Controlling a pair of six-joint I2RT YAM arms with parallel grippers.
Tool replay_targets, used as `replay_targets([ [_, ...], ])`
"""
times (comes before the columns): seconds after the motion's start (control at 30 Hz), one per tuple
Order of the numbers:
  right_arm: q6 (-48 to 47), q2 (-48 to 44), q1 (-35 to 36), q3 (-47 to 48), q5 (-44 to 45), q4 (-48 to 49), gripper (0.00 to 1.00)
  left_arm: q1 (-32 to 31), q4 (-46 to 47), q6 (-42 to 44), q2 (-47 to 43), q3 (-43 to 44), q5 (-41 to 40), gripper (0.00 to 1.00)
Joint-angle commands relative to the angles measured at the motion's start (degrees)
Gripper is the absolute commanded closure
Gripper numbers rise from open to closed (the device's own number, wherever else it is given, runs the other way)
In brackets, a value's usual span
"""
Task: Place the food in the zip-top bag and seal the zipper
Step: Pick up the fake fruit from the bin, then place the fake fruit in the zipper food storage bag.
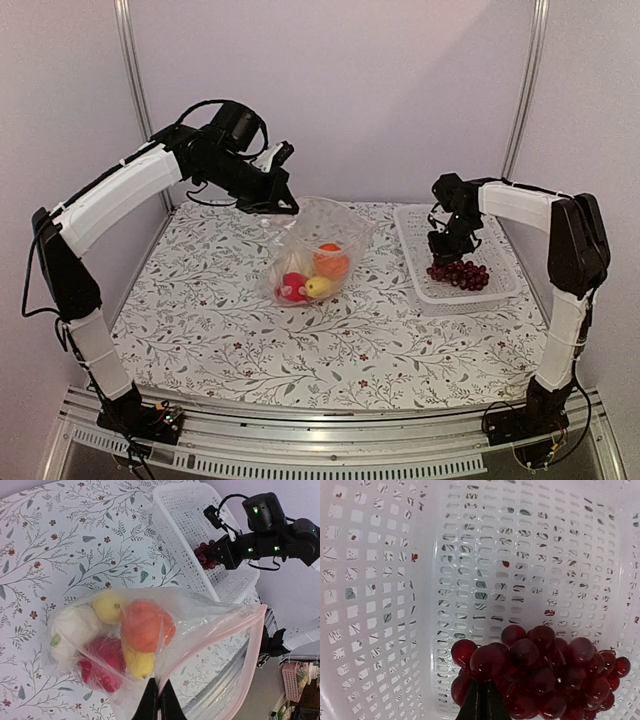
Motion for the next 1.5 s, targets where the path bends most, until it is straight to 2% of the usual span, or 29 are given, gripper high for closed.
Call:
replay_targets([
  [0.0,1.33,-7.6,-0.04,7.27,3.43,-4.82,1.0,0.91,0.98,-0.44,-0.28,0.39,-0.01,1.0],
  [0.3,3.59,-13.03,-0.07,24.4,-0.8,-11.74,1.0,0.98,2.23,-0.72,0.57,-0.09,0.25,1.0],
  [0.43,4.34,-13.27,0.02,32.93,-11.03,-10.02,1.0,0.93,3.04,-1.17,0.7,-0.22,0.27,1.0],
  [0.57,7.12,-13.11,0.02,38.73,-17.47,-6.76,1.0,0.97,3.64,-1.52,0.89,-0.19,0.38,1.0],
  [0.9,13.08,-14.29,2.91,39.31,-31.92,4.46,1.0,1.01,5.21,-2.6,1.84,0.11,0.44,1.0],
  [1.3,19.95,-12.13,12.05,39.33,-39.45,18.5,1.0,1.42,5.28,-2.87,3.43,1.89,0.75,1.0],
  [1.47,21.52,-9.42,15.42,39.31,-41.37,20.73,1.0,1.75,5.28,-2.91,3.63,2.66,0.81,1.0],
])
